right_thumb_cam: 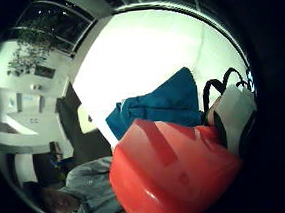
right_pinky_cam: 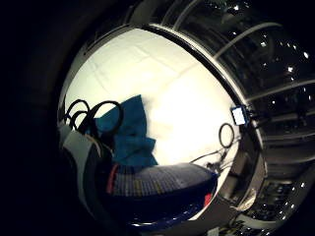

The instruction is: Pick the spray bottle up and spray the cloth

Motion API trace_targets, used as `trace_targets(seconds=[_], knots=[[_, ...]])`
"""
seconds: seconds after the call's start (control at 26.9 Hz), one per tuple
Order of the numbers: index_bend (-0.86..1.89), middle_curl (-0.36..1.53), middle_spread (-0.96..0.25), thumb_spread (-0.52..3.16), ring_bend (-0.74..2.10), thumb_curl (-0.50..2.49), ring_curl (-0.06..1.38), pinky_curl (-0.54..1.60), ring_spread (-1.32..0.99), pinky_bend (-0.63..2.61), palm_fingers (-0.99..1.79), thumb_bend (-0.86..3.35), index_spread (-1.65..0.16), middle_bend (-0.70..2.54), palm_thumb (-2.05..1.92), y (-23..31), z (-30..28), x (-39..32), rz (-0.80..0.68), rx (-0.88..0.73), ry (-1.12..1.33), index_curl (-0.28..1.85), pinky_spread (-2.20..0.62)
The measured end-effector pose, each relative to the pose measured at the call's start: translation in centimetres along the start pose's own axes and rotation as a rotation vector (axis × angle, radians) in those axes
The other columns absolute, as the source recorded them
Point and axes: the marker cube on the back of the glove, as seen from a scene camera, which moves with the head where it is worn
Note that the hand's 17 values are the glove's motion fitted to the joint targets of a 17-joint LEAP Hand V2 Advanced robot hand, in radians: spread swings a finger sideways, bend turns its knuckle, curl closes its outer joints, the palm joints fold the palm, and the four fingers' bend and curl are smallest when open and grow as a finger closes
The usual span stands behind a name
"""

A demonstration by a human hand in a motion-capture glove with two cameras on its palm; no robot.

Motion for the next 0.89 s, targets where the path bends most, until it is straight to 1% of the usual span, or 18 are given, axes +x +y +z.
trace_targets(seconds=[0.22, 0.41, 0.52, 0.67, 0.82, 0.89], knots=[[0.49, 0.48, -0.10, -0.12, 0.54, 0.64, 0.42, 0.38, -0.15, 0.35, 1.41, -0.03, -0.16, 0.59, 1.02, 0.4, 5.4, -1.4, -0.081, -0.086, 0.172, 0.50, -0.26], [0.49, 0.48, -0.10, -0.13, 0.54, 0.64, 0.43, 0.39, -0.15, 0.35, 1.41, -0.03, -0.16, 0.60, 1.02, 0.6, 7.5, -2.7, -0.061, -0.121, 0.072, 0.50, -0.26], [0.49, 0.48, -0.10, -0.14, 0.54, 0.65, 0.43, 0.39, -0.15, 0.35, 1.40, -0.03, -0.16, 0.60, 1.01, 0.7, 7.1, -3.1, -0.089, -0.123, 0.071, 0.50, -0.26], [0.49, 0.48, -0.10, -0.15, 0.54, 0.65, 0.43, 0.39, -0.15, 0.35, 1.40, -0.03, -0.16, 0.60, 1.01, 0.5, 5.0, -2.9, -0.079, -0.104, 0.134, 0.50, -0.26], [0.49, 0.48, -0.10, -0.15, 0.55, 0.65, 0.43, 0.39, -0.15, 0.35, 1.40, -0.03, -0.16, 0.60, 1.01, 0.6, 3.1, -1.6, -0.172, -0.094, 0.261, 0.51, -0.26], [0.49, 0.48, -0.10, -0.15, 0.54, 0.65, 0.43, 0.39, -0.15, 0.34, 1.40, -0.03, -0.16, 0.60, 1.01, 0.7, 2.5, -1.8, -0.176, -0.095, 0.249, 0.51, -0.26]])
